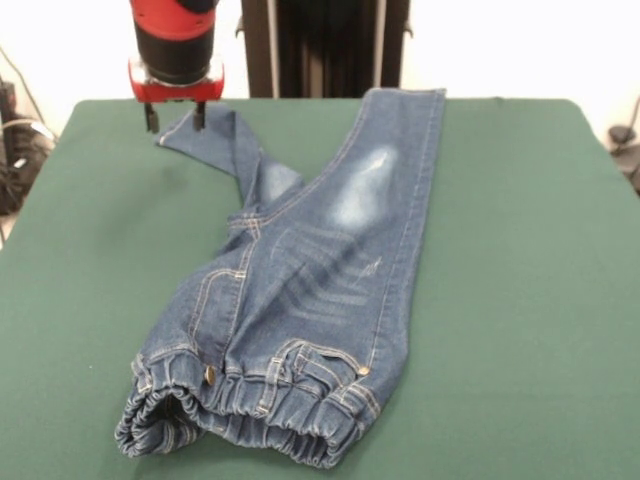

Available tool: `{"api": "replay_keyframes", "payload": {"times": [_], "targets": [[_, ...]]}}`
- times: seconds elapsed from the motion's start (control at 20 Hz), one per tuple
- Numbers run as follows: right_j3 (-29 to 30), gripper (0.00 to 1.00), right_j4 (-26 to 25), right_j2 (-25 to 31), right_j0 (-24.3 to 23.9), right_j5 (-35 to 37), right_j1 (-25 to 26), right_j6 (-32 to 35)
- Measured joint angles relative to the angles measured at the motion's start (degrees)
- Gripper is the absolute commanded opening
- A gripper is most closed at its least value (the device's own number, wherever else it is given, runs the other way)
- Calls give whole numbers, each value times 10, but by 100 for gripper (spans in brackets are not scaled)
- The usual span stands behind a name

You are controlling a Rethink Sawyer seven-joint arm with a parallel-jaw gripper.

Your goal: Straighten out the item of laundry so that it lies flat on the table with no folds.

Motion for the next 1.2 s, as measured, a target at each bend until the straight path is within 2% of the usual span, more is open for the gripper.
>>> {"api": "replay_keyframes", "payload": {"times": [1.2], "targets": [[-23, 100, 0, 10, -13, 102, 74, 0]]}}
